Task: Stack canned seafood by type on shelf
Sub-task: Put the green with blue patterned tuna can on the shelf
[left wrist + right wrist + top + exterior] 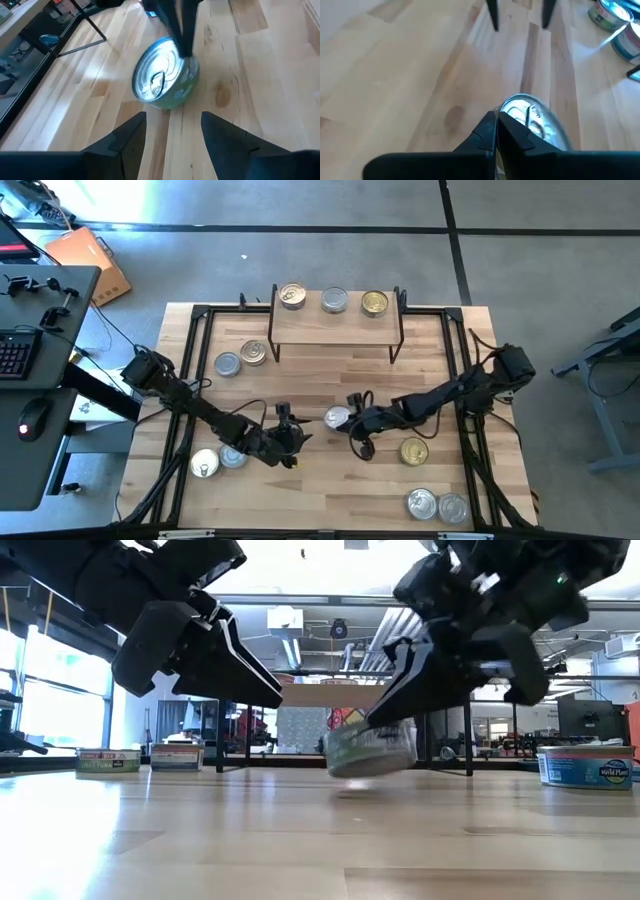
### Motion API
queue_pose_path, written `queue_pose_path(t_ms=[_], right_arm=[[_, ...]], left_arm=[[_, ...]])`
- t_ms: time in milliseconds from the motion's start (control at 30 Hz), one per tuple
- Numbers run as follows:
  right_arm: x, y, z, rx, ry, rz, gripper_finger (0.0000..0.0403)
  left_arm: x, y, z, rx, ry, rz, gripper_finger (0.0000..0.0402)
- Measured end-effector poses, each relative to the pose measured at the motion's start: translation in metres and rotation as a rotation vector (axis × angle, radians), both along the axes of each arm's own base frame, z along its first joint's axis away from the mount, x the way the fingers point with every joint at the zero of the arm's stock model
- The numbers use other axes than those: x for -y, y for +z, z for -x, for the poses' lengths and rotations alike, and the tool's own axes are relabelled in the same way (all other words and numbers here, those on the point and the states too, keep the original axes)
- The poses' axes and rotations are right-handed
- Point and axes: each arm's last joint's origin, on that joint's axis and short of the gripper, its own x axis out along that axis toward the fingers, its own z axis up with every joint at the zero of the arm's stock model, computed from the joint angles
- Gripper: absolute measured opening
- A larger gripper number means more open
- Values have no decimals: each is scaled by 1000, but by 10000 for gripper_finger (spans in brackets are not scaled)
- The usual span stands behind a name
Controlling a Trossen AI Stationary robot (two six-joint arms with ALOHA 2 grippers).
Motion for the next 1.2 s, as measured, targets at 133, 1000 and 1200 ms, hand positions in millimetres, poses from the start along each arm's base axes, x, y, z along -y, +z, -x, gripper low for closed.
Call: queue_pose_path(t_ms=[133,1000,1200], right_arm=[[-7,0,2,-1,17,-3,1],[-14,-11,-3,17,12,-32,0],[-16,-9,-2,21,25,-12,0]], left_arm=[[0,0,0,1,0,1,184],[-6,0,-3,22,42,39,184],[-6,0,-3,22,41,39,184]])
